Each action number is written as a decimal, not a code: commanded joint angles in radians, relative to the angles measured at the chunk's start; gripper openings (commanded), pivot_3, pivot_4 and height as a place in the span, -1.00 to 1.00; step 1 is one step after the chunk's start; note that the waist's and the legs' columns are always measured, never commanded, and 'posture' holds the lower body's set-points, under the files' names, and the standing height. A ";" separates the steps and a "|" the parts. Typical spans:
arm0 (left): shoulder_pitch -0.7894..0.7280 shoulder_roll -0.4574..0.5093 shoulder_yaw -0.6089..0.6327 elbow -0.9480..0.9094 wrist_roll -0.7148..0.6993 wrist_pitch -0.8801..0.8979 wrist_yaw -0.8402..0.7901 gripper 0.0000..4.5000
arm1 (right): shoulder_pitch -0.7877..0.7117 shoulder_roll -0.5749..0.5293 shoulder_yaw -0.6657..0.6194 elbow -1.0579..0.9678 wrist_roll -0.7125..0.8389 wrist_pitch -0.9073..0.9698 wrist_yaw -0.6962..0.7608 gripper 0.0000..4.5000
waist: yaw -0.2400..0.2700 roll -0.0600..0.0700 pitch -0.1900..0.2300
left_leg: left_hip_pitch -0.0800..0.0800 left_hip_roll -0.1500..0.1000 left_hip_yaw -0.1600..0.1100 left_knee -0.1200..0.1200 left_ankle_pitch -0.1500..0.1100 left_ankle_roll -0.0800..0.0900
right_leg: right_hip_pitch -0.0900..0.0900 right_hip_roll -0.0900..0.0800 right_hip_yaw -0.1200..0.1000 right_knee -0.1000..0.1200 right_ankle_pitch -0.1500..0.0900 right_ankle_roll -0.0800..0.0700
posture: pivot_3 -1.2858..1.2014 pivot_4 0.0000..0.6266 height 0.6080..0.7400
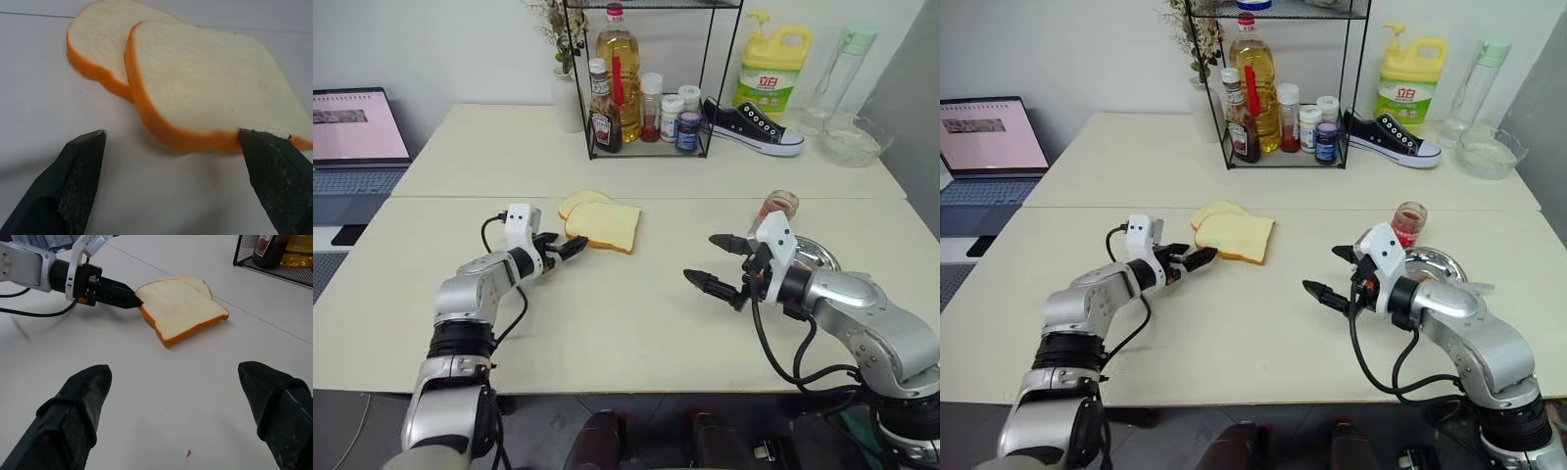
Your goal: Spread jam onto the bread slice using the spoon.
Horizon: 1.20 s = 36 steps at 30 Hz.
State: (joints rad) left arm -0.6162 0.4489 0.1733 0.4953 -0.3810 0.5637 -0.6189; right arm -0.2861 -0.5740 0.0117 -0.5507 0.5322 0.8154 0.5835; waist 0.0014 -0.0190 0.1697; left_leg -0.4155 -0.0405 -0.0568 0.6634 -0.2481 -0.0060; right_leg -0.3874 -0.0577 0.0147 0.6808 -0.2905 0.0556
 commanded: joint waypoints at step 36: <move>-0.182 0.122 -0.046 -0.450 -0.291 0.377 -0.278 -0.99 | 0.098 -0.146 -0.224 -0.139 0.190 0.119 0.014 1.00 | 0.002 -0.001 0.001 | -0.002 -0.001 0.000 0.001 0.000 0.000 | 0.000 -0.001 0.000 -0.001 0.000 0.000 | 0.03 -0.52 1.00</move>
State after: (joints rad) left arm -0.7732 0.5562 0.1583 0.1069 -0.6238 0.8985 -0.8347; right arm -0.1956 -0.6951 -0.1547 -0.6368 0.6761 0.9182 0.5726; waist 0.0029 -0.0198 0.1703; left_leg -0.4169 -0.0416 -0.0565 0.6639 -0.2481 -0.0060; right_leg -0.3872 -0.0587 0.0152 0.6799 -0.2905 0.0556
